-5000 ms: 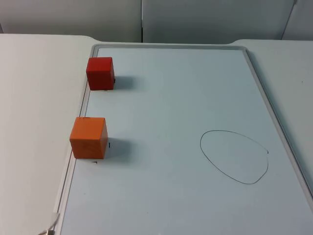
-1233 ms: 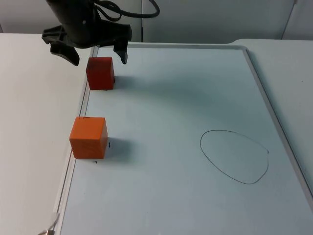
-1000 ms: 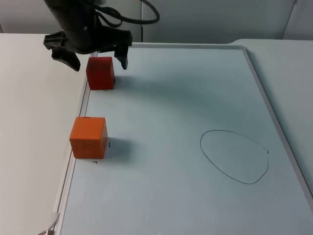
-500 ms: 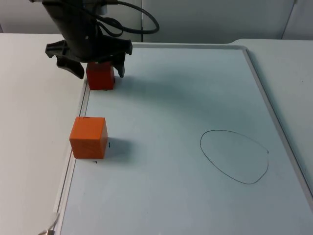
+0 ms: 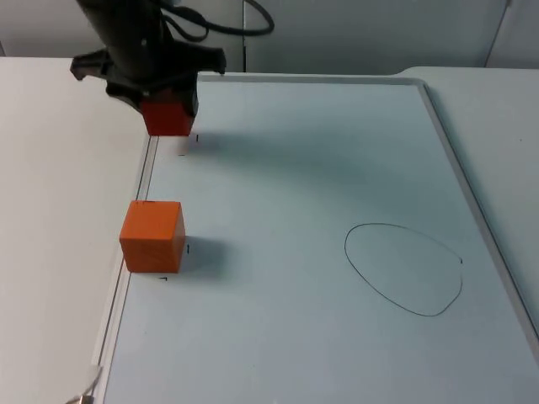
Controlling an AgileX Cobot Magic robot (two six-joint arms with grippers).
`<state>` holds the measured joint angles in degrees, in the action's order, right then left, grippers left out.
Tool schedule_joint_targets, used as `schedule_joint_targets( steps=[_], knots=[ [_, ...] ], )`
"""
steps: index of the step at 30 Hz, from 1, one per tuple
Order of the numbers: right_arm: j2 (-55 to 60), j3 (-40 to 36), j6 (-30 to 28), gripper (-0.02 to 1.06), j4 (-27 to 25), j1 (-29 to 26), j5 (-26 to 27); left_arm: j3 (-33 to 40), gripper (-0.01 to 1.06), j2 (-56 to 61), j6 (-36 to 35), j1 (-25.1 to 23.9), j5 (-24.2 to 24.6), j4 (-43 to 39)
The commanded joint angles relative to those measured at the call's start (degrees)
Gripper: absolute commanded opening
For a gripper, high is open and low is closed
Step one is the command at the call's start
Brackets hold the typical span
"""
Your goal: Pick up one cube with the left hand and another cube with the right hand. First place the cube in the right hand at the target position, then stack the cube in the left hand on top.
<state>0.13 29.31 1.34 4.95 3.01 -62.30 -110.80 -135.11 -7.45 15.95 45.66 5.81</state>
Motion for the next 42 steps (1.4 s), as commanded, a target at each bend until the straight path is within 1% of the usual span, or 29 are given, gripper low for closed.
schedule_joint_targets(
  steps=[1, 5, 6, 8, 9, 11, 12, 14, 15, 17, 18, 19, 22, 23, 24, 27, 28, 30, 31, 32, 33, 36, 42],
  knots=[
    [-0.1, -0.2, -0.2, 1.05, 0.3, -0.4, 0.6, -0.4, 0.08, 5.2, 0.0, 0.5, 1.8, -0.6],
    [-0.1, -0.2, -0.2, 1.05, 0.3, -0.4, 0.6, -0.4, 0.08, 15.5, 4.1, 0.5, 6.5, -1.2],
    [-0.1, -0.2, -0.2, 1.05, 0.3, -0.4, 0.6, -0.4, 0.08, 15.5, 4.1, 0.5, 6.5, -1.2],
    [-0.1, -0.2, -0.2, 1.05, 0.3, -0.4, 0.6, -0.4, 0.08, 20.9, 4.3, 0.5, 8.9, -3.2],
    [-0.1, -0.2, -0.2, 1.05, 0.3, -0.4, 0.6, -0.4, 0.08, 25.0, 4.3, 0.5, 11.4, -5.0],
    [-0.1, -0.2, -0.2, 1.05, 0.3, -0.4, 0.6, -0.4, 0.08, 28.3, 4.3, 0.5, 13.9, -6.7],
    [-0.1, -0.2, -0.2, 1.05, 0.3, -0.4, 0.6, -0.4, 0.08, 28.3, 4.3, 0.5, 13.9, -6.7],
    [-0.1, -0.2, -0.2, 1.05, 0.3, -0.4, 0.6, -0.2, 0.08, 32.8, 4.3, 0.5, 15.8, -7.2],
    [-0.1, -0.2, -0.2, 1.05, 0.3, -0.4, 0.6, 1.1, 0.08, 35.2, 4.3, 0.5, 16.0, -7.2],
    [-0.1, -0.2, -0.2, 1.05, 0.3, -0.4, 0.6, 5.8, 0.08, 40.3, 4.5, 0.5, 14.5, -7.2],
    [-0.1, -0.2, -0.2, 1.05, 0.3, -0.4, 0.6, 5.8, 0.08, 40.3, 4.5, 0.5, 14.5, -7.2],
    [-0.1, -0.2, -0.2, 1.05, 0.3, -0.4, 0.6, 11.8, 0.08, 45.1, 4.5, 0.5, 11.5, -7.3],
    [-0.1, -0.2, -0.2, 1.05, 0.3, -0.4, 0.6, 26.2, 0.08, 54.8, 4.5, 0.5, 4.2, -7.4],
    [-0.1, -0.2, -0.2, 1.05, 0.3, -0.4, 0.6, 26.2, 0.08, 54.8, 4.5, 0.5, 4.2, -7.4],
    [-0.1, -0.2, -0.2, 1.05, 0.3, -0.4, 0.6, 31.4, 0.08, 58.3, 4.5, 0.5, 1.8, -7.4],
    [-0.1, -0.2, -0.2, 1.05, 0.3, -0.4, 0.6, 45.5, 0.08, 67.8, 4.2, 0.5, -3.1, -7.5],
    [-0.1, -0.2, -0.2, 1.05, 0.3, -0.4, 0.6, 45.5, 0.08, 67.8, 4.2, 0.5, -3.1, -7.5],
    [-0.1, -0.2, -0.2, 1.05, 0.3, -0.4, 0.6, 54.0, 0.08, 73.8, 3.9, 0.5, -5.7, -7.5],
    [-0.1, -0.2, -0.2, 1.05, 0.3, -0.4, 0.6, 60.1, 0.08, 78.4, 3.9, 0.5, -7.4, -7.5],
    [-0.1, -0.2, -0.2, 1.05, 0.3, -0.4, 0.6, 60.1, 0.08, 78.4, 3.9, 0.5, -7.4, -7.5],
    [-0.1, -0.2, -0.2, 1.05, 0.3, -0.4, 0.6, 63.4, 0.08, 80.8, 3.9, 0.5, -8.4, -7.6],
    [-0.1, -0.2, -0.3, 1.05, 0.3, -0.4, 0.6, 69.1, 0.08, 87.8, 3.8, 0.5, -8.5, -7.6],
    [-0.1, -0.2, -0.4, 1.05, 0.3, -0.4, 0.6, 70.2, 0.08, 92.4, 3.6, 0.5, -7.0, -8.0]
  ],
)
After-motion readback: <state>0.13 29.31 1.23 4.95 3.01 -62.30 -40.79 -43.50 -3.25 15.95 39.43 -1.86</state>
